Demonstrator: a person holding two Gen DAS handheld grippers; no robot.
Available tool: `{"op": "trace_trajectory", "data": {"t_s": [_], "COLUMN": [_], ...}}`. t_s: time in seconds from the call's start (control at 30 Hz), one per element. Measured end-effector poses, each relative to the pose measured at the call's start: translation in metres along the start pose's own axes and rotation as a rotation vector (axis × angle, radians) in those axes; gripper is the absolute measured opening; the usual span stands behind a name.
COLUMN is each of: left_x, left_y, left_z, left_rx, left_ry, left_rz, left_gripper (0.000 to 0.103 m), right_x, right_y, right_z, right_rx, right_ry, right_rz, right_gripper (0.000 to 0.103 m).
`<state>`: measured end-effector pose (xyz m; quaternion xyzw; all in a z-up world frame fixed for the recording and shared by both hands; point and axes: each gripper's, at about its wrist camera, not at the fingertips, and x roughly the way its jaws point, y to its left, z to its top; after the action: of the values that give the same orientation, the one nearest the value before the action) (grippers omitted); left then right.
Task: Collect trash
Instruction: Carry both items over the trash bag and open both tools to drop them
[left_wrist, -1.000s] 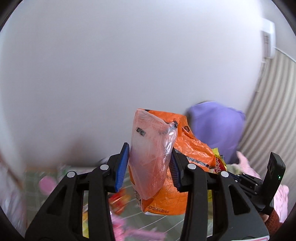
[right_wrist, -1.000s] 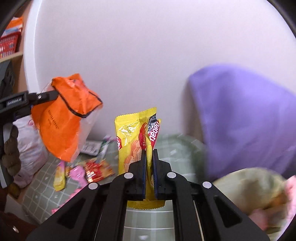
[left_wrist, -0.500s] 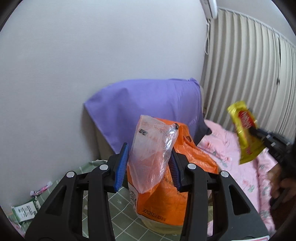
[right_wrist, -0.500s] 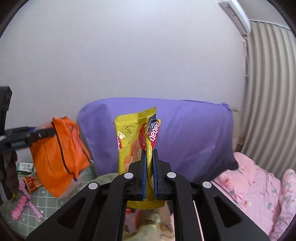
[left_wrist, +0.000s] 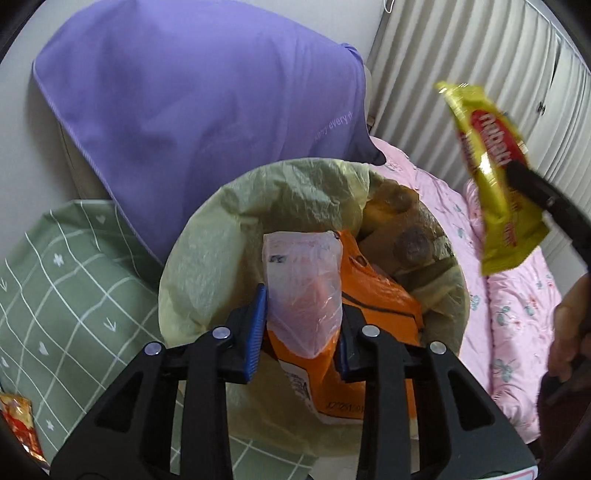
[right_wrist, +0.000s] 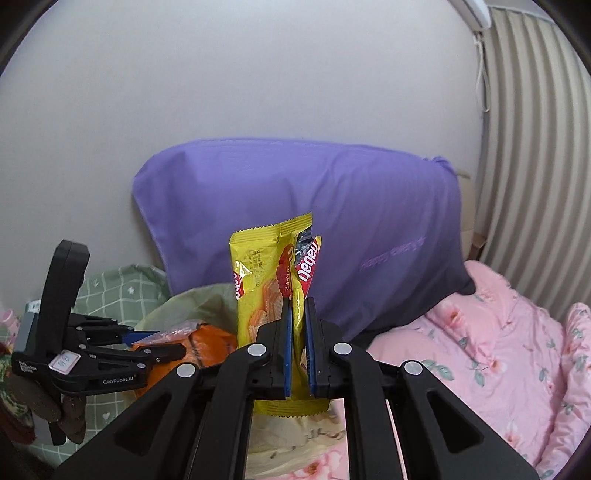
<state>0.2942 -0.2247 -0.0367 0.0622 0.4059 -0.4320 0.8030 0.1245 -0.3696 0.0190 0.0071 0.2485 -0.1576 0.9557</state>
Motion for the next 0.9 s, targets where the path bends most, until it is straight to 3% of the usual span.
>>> {"op": "trace_trajectory", "data": {"t_s": [0.1,0.3,0.53,0.73,0.8,0.9], "left_x": [-0.006,-0.013,0.000,0.002,0.000,-0.004], "left_y": [0.010,0.025,0.021,0.027,0.032,0.040], "left_z": [0.003,0.002,0.006,0.005,0.007,0.010], "left_rx": [-0.024,-0.048,-0.039,-0.061,-0.085,-0.127], "left_ry": [-0.007,-0.030,0.001,0.002,-0.007,-0.026], "left_rz": [0.003,0.037,0.038,0.021,-0.005,-0.084], "left_gripper": [0.029,0.029,0.029,0.029,0.035,0.054], "right_x": [0.024,0.056,0.071,0.076,0.075,0.072], "right_y": [0.012,0.033,0.048,0.035,0.033,0.033], "right_z": [-0.008,-0.025,-0.038,-0.039,-0.038,-0.038], "right_rx": [0.010,-0.014,-0.092,-0.052,-0.040,-0.030], "right_ry": [0.059,0.144,0.196,0.223,0.222,0.216], "right_rz": [0.068,0.105,0.072,0.042,0.055,0.086], "right_gripper": [0.008,0.008,0.008,0.008,0.008,0.009]}}
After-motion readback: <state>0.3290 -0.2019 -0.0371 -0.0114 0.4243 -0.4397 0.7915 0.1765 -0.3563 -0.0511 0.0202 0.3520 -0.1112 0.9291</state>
